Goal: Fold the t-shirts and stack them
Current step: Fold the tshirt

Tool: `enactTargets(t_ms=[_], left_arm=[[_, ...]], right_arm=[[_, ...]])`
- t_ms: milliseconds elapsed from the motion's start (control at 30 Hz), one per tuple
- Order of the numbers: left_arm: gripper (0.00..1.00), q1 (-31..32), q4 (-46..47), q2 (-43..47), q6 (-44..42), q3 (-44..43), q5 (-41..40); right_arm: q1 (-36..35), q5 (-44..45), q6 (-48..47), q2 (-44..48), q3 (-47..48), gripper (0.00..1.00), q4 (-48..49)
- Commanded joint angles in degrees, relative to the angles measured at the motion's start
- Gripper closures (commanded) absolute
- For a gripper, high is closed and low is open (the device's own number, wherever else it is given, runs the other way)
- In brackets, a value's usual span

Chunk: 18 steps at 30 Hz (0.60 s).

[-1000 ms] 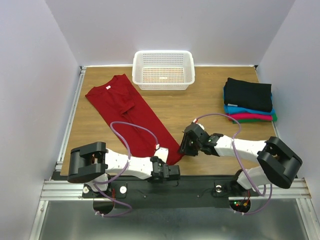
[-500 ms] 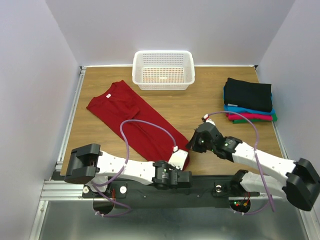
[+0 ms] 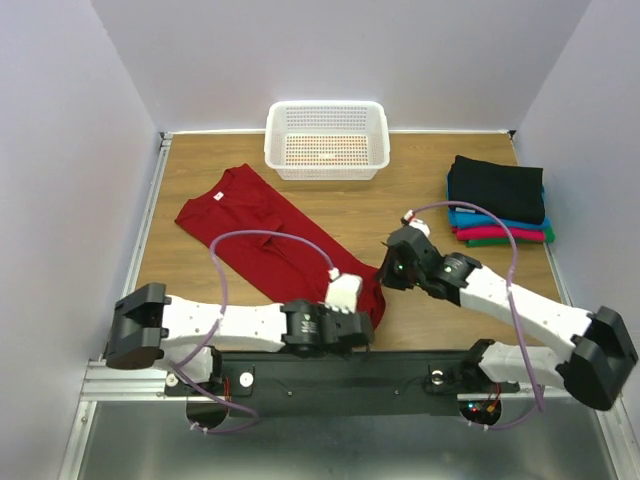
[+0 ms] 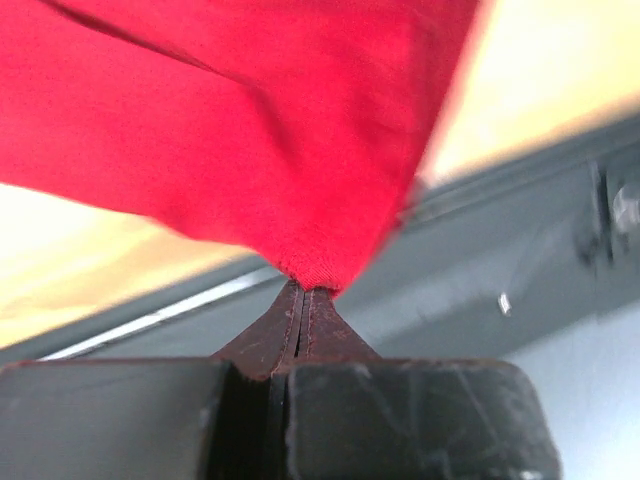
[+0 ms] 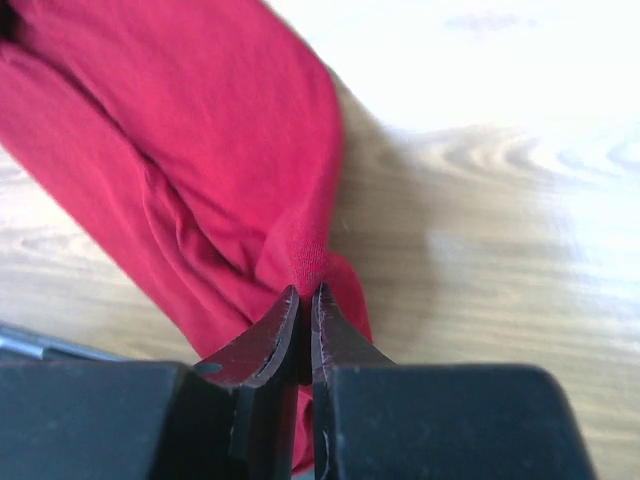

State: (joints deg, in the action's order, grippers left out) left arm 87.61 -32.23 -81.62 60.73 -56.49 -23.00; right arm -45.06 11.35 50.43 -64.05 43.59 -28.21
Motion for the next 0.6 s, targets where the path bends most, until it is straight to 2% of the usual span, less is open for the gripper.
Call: enactTargets(t_ms=[0,200,567], left_arm=[[1.00,-5.60,-1.61,8.30,2.11,3.40,-4.32],[1.00,-16.92,0.68,18.94,1.32,11.99,-3.98],[1.00,-28.63,-2.14,29.68,4.31,17.64,-11.26]], right_arm=[[0.32,2.62,-2.62,-7.38,7.54,0.93,0.43],[0.32,-0.19,-6.22,-21.17,21.08,0.94,1.66],[0.32,-4.76,-7.19,-41.32,43.67,0.98,2.28]])
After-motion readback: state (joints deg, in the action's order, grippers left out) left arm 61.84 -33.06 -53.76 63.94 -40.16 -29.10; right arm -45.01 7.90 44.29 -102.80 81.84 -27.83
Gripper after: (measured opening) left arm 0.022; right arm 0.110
